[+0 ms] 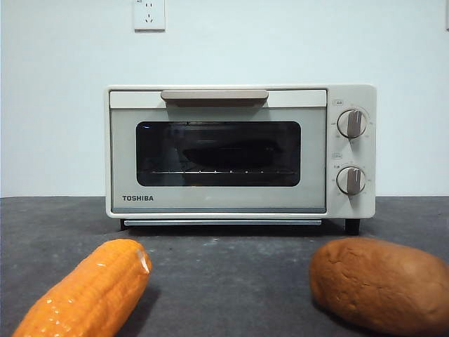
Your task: Take the eggplant from the table,put the eggplant in the oven
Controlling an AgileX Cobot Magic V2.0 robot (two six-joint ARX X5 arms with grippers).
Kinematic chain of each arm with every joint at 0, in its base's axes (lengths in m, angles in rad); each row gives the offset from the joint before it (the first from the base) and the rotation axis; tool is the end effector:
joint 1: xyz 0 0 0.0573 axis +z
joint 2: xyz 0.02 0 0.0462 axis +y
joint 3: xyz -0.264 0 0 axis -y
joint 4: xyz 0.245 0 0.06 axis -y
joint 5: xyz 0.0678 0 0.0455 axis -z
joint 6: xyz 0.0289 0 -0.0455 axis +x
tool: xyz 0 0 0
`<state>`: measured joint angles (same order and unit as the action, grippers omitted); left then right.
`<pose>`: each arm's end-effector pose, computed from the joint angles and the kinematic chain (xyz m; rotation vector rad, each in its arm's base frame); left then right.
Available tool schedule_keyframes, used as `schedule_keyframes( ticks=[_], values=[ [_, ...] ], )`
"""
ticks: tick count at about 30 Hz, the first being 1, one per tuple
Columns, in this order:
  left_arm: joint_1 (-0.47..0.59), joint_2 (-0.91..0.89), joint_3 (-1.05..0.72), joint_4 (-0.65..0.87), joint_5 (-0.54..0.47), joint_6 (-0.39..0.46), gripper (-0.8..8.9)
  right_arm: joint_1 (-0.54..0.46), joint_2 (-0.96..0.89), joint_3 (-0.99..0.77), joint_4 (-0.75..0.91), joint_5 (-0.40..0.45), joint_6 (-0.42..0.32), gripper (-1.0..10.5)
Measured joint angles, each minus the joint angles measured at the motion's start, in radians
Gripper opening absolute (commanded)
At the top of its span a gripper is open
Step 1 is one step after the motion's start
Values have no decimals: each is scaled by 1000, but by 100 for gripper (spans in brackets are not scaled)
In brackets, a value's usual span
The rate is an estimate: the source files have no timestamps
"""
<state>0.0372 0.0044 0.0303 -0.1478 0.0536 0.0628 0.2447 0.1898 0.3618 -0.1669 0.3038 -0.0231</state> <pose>0.0953 0.0020 0.1592 0.0572 0.1212 -0.0202 0.0867 0.0127 0.2548 -0.0217 -0.0042 -0.0592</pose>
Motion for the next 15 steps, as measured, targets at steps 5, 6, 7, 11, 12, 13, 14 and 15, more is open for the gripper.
schedule_keyframes(
  ticks=[5, 6, 7, 11, 12, 13, 14, 15],
  values=[
    [0, 0, 0, 0, 0, 0, 6, -179, -84, -2, 1, -118, -6, 5],
    [0, 0, 0, 0, 0, 0, 6, -195, -90, -8, 6, -151, -6, 4],
    [0, 0, 0, 0, 0, 0, 6, -207, -96, -19, 7, -183, -6, 4],
    [0, 0, 0, 1, 0, 0, 6, -220, -108, -81, 4, -270, -6, 4],
    [0, 0, 0, 1, 0, 0, 6, -220, -108, -97, 3, -280, -6, 4],
    [0, 0, 0, 0, 0, 0, 6, -220, -108, -114, 2, -282, -6, 5],
    [0, 0, 0, 1, 0, 0, 6, -220, -108, -132, 2, -282, -6, 5],
    [0, 0, 0, 1, 0, 0, 6, -220, -108, -153, 2, -283, -6, 5]
  ],
)
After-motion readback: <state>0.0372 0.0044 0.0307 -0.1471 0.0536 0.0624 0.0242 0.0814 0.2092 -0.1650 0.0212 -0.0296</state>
